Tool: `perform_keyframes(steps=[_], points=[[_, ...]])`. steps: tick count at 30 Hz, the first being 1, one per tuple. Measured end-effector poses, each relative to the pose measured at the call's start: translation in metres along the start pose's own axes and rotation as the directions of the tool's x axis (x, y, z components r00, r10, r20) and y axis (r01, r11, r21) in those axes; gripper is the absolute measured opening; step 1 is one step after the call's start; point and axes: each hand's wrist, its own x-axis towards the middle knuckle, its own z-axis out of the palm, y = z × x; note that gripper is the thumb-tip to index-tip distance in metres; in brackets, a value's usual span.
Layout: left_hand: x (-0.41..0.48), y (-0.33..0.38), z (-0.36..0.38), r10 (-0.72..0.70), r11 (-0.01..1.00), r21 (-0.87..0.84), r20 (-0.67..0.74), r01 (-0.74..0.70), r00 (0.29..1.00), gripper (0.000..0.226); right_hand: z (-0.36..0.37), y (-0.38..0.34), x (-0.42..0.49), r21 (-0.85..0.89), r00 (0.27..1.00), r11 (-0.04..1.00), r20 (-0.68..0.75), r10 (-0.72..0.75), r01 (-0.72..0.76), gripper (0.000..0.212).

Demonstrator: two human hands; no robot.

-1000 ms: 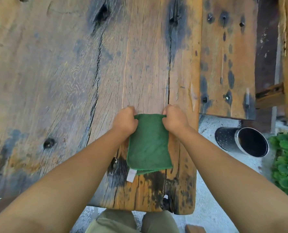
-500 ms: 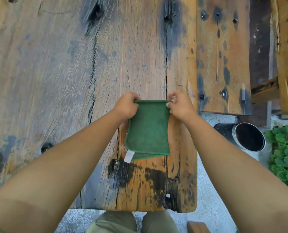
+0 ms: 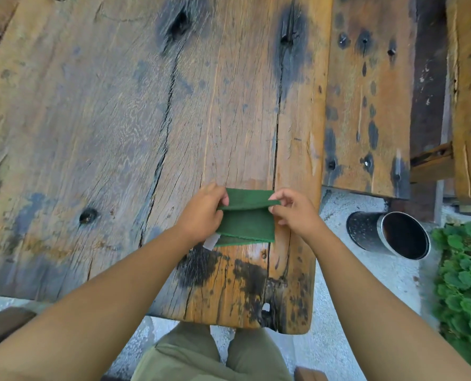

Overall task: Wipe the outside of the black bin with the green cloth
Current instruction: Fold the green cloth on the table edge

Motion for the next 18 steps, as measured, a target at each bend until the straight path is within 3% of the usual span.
perform_keyframes(steps=[9, 14, 17, 18], points=[[-0.049, -0.002, 0.027, 0.183, 0.952, 0.251, -0.013, -0.174, 0.983, 0.021, 0.016, 0.047, -0.030, -0.090, 1.000, 0.996, 0.022, -0.021, 0.023, 0.024], [-0.071, -0.009, 0.041, 0.180, 0.920, 0.347, 0.047, -0.185, 0.983, 0.028, 0.022, 0.056, -0.036, -0.202, 0.997, 0.977, 0.012, -0.073, 0.074, 0.024], [-0.077, -0.009, 0.046, 0.152, 0.906, 0.388, 0.076, -0.170, 0.985, 0.034, 0.027, 0.055, -0.044, -0.291, 0.990, 0.948, -0.023, -0.139, 0.126, 0.003], [-0.078, -0.008, 0.047, 0.139, 0.903, 0.399, 0.083, -0.161, 0.987, 0.036, 0.028, 0.056, -0.047, -0.309, 0.988, 0.942, -0.036, -0.151, 0.133, 0.004]])
